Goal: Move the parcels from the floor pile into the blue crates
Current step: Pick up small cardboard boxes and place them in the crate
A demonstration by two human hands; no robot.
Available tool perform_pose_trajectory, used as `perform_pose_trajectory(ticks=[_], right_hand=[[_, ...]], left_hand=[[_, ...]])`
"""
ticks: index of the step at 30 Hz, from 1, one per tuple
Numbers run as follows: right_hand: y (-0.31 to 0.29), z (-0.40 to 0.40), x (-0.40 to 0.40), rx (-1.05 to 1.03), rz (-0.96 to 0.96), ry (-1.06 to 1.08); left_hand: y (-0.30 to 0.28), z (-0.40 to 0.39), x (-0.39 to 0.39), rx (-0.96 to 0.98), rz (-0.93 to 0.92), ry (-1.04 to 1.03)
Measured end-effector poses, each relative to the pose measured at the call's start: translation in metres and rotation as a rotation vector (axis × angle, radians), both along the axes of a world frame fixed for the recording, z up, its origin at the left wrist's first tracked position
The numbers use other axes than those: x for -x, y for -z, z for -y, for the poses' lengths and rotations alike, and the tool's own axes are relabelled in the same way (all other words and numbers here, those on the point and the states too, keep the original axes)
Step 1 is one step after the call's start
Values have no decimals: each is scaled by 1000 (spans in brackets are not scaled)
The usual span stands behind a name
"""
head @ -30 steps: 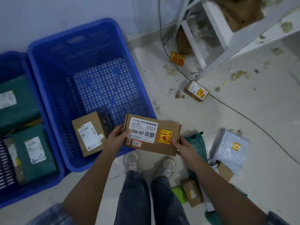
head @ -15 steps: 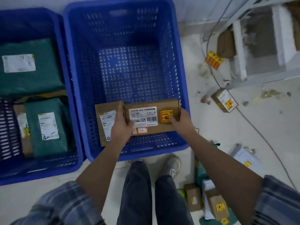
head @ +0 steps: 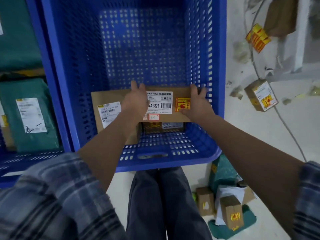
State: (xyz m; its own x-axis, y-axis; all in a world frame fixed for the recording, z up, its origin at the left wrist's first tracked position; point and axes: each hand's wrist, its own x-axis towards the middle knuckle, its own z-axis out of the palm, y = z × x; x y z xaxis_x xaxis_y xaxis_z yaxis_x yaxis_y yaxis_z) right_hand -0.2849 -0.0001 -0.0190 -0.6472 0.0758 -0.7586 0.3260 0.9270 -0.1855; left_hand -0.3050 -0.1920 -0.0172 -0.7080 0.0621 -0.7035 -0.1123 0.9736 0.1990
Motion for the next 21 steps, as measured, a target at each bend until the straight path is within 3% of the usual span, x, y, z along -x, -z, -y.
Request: perform_pose_trajectory(ticks=[5,13,17,21], right_hand=[[44,0,-1,-12,48,18],[121,11,-22,-133,136,-138],[146,3,-16,-88,147,-126],[151,-2,-8,-90,93,-300]], left_hand=[[36,-25,0,108,63,146],[118,-63,-32,93,268,17],[139,-53,-29,185,44,235],[145,-49,-30,125,13,244]])
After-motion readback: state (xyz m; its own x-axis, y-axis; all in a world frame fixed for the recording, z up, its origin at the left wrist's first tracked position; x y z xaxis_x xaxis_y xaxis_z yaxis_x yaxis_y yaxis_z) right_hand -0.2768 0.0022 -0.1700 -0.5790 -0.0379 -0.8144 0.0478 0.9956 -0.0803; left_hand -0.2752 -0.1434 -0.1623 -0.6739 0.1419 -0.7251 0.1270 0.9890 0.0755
